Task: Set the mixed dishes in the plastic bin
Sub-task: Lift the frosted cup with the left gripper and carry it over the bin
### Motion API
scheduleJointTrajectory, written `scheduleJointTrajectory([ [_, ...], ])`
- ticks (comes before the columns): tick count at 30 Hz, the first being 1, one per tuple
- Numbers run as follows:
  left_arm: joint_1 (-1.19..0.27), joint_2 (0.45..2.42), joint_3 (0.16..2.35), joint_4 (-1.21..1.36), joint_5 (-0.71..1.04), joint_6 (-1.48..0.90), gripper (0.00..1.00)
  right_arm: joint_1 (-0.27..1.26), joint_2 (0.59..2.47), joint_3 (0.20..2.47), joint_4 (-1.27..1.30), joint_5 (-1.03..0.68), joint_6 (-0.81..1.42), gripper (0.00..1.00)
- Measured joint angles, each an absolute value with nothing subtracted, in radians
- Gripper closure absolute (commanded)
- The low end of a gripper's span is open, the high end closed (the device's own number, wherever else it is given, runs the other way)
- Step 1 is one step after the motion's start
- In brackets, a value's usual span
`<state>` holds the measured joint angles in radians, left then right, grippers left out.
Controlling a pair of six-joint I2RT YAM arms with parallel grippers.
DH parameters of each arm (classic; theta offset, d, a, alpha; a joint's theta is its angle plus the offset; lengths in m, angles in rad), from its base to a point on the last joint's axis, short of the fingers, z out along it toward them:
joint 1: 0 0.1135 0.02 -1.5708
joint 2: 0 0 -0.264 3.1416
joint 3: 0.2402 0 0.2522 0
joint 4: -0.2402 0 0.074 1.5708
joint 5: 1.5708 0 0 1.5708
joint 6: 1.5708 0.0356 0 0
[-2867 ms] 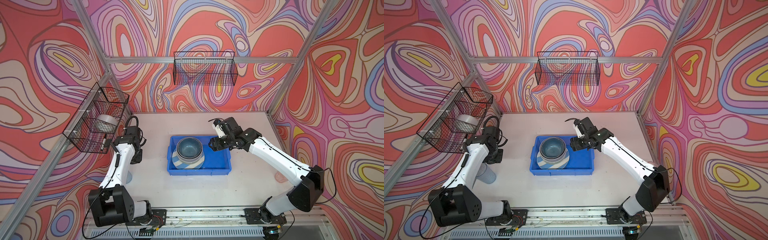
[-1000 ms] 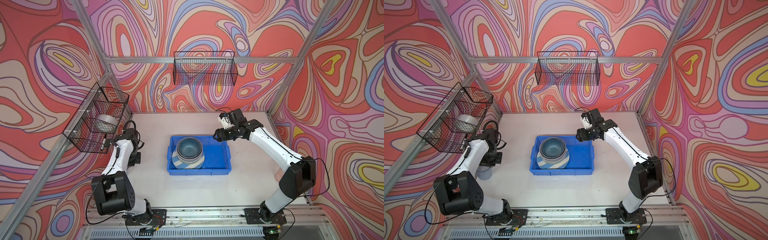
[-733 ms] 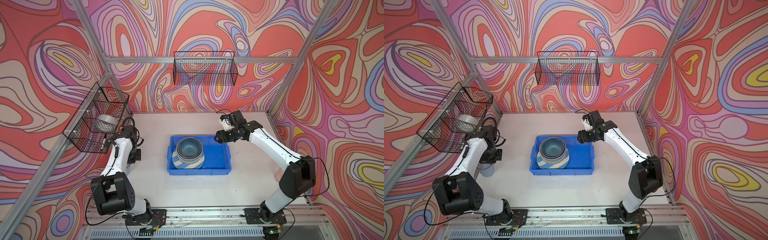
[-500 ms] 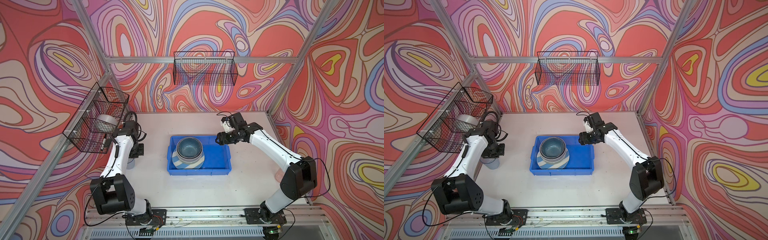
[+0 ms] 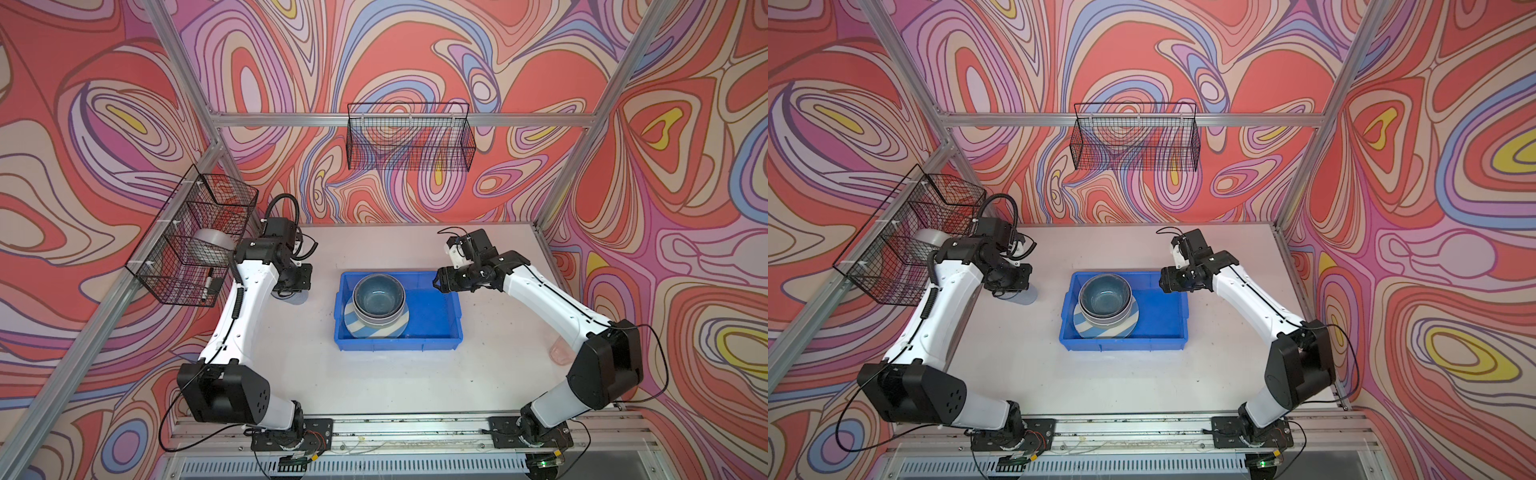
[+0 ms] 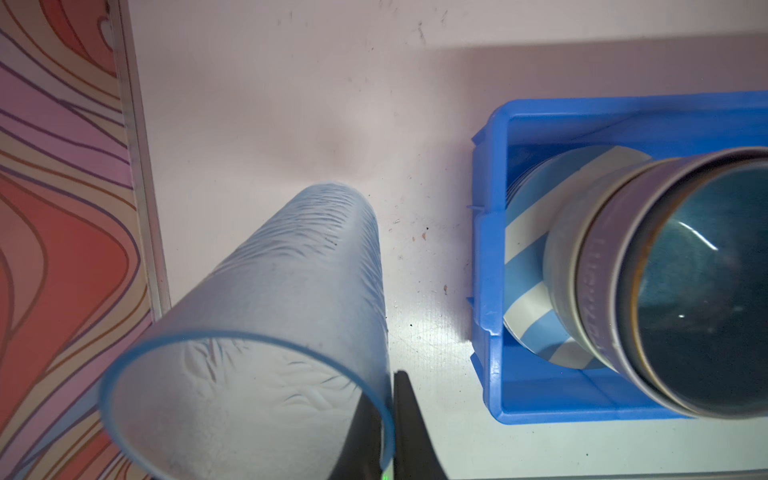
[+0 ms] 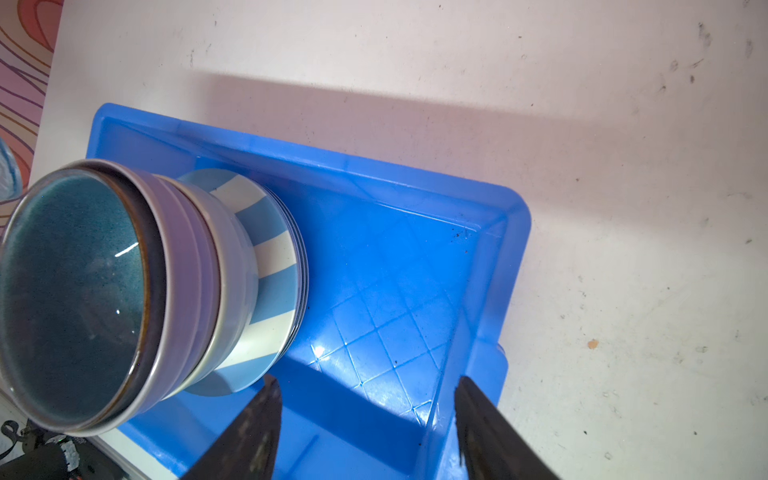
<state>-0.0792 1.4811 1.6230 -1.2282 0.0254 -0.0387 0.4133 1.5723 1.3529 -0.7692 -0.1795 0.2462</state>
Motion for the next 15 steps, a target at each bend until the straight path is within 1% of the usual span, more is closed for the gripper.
scheduleJointTrajectory([
  [8,-0.269,1.555,1.890,-1.319,0.014,-0.043,1.00,0.410,1.550,1.347,-0.764,-0.157,0.272,0.33],
  [15,-0.393,1.621,2.008,-1.374,-0.001,-0.046,1.00,0.393,1.518,1.328,-0.759,-0.145,0.290,0.33],
])
